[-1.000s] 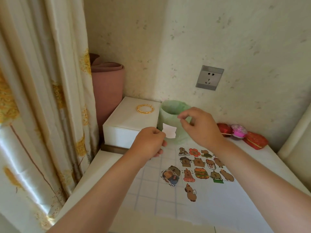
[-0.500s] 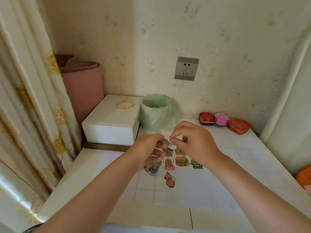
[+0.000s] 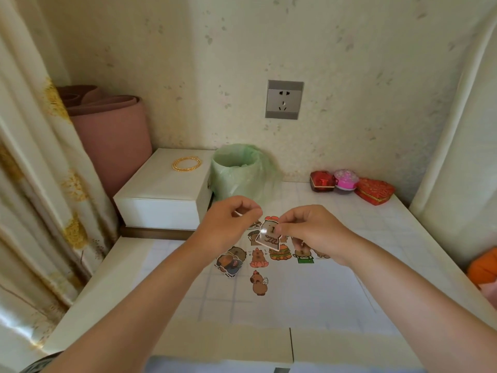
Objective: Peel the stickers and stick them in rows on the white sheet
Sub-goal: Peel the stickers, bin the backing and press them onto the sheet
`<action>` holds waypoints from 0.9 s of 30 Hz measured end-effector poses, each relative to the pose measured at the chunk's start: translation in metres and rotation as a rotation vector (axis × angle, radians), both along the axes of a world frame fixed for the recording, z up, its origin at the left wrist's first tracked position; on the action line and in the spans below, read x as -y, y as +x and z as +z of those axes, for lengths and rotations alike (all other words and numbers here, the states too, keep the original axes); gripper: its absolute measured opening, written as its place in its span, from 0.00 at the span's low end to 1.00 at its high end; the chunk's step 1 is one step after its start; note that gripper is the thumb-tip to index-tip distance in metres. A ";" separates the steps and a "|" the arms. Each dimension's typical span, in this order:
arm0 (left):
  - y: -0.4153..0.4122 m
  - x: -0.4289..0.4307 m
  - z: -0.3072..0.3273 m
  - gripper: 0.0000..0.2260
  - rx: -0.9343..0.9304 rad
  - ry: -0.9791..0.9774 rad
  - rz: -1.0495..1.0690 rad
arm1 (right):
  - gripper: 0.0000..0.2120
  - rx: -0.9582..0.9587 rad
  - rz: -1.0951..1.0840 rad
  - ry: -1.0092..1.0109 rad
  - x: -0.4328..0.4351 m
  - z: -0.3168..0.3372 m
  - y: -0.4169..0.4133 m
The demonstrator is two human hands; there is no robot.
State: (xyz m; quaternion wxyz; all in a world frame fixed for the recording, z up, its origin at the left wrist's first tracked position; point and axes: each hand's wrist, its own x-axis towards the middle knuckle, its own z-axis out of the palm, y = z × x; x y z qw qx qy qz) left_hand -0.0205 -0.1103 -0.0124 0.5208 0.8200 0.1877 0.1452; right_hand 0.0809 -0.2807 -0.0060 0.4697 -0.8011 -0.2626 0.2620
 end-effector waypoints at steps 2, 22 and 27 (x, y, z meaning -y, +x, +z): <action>0.002 0.002 -0.001 0.04 -0.037 0.023 -0.058 | 0.05 -0.019 0.006 -0.041 0.002 0.002 -0.001; 0.012 0.010 -0.016 0.15 -0.435 -0.154 -0.263 | 0.05 0.095 0.131 -0.140 0.012 -0.011 0.004; 0.010 0.011 -0.022 0.12 -0.407 -0.060 -0.194 | 0.07 0.075 0.129 -0.177 0.016 -0.018 0.004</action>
